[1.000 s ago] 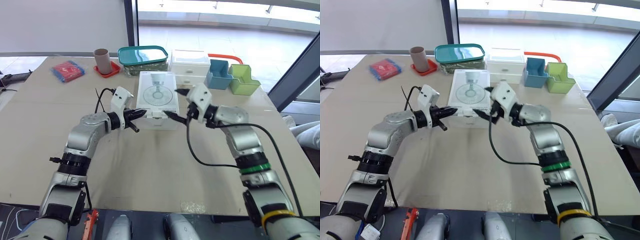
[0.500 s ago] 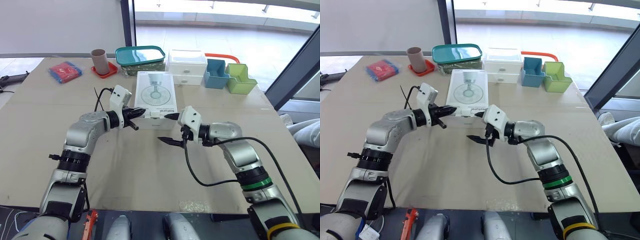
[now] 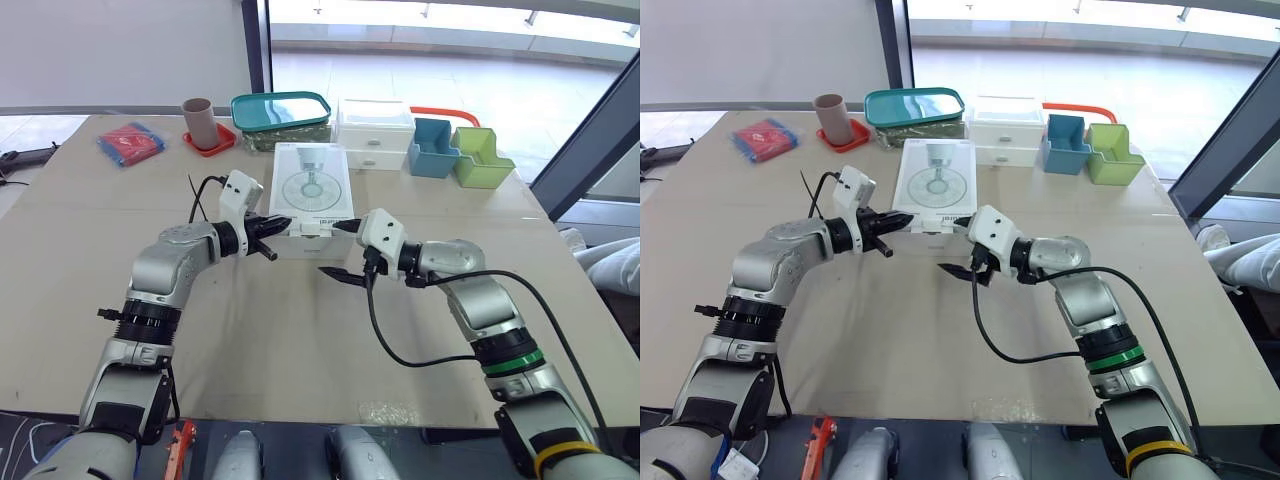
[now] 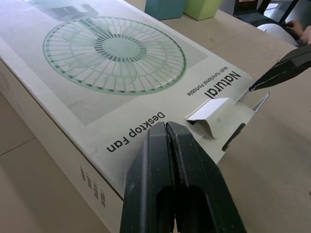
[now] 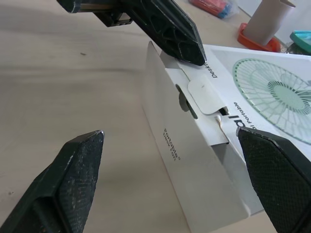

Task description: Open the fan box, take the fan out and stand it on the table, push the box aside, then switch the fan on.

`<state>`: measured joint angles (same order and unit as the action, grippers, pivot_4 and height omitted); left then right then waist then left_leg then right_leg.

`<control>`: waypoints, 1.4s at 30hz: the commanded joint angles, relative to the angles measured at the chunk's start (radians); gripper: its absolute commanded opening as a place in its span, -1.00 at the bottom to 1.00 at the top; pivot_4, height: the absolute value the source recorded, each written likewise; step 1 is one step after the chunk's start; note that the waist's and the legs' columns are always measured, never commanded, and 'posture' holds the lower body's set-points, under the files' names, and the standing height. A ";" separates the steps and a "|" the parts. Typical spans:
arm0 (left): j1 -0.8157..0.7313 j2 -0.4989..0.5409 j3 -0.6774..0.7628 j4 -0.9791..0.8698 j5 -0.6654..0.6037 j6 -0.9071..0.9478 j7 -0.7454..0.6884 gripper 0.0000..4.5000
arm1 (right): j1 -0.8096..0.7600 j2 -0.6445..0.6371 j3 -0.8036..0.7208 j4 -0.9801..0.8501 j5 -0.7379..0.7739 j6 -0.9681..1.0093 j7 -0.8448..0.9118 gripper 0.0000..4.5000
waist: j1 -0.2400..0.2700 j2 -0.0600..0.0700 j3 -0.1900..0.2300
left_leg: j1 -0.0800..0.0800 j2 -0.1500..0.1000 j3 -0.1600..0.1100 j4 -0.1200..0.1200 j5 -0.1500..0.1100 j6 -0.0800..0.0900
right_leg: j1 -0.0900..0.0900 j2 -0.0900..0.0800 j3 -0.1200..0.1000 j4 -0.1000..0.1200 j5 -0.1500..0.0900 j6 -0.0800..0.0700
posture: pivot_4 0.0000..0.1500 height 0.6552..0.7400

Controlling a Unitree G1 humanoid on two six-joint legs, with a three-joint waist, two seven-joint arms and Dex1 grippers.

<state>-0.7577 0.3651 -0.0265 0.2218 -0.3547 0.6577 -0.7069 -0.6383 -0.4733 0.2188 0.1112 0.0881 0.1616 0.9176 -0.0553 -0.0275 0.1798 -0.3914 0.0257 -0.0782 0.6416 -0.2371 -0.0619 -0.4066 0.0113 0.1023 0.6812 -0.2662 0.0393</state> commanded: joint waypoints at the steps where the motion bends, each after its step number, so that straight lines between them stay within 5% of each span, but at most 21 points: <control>1: -0.015 0.000 0.007 0.004 0.001 0.000 -0.002 -0.96 | 0.016 -0.024 0.002 -0.028 0.012 0.030 0.042 1.00 | 0.001 0.000 0.000 | 0.000 0.000 0.000 0.000 0.000 0.000 | 0.000 0.000 0.000 0.000 0.000 0.000 | 1.00 1.00; 17: -0.012 0.004 0.003 0.002 0.007 -0.002 -0.002 -0.96 | 0.099 -0.055 0.043 -0.145 0.033 0.186 0.132 1.00 | 0.001 0.000 0.000 | 0.000 0.000 0.000 0.000 0.000 0.000 | 0.000 0.000 0.000 0.000 0.000 0.000 | 1.00 1.00; 29: -0.016 0.005 0.003 0.002 0.004 0.002 -0.006 -0.96 | 0.145 0.000 -0.180 -0.115 0.191 0.291 -0.025 1.00 | 0.002 0.000 0.000 | 0.000 0.000 -0.001 0.000 0.000 0.000 | 0.000 0.000 -0.001 0.000 0.000 0.000 | 1.00 1.00; 42: -0.026 -0.001 0.006 0.002 0.003 0.004 -0.002 -0.96 | 0.101 0.065 -0.128 0.036 0.134 0.235 -0.102 1.00 | 0.000 0.000 0.000 | 0.000 0.000 -0.001 0.000 0.000 0.000 | 0.000 0.000 0.000 0.000 0.000 0.000 | 1.00 1.00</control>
<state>-0.7631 0.3629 -0.0275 0.2270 -0.3540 0.6565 -0.7097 -0.5140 -0.4057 0.0931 0.1489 0.2283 0.4261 0.8205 -0.0551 -0.0275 0.1799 -0.3917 0.0253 -0.0791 0.6415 -0.2370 -0.0622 -0.4065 0.0113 0.1018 0.6811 -0.2662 0.0393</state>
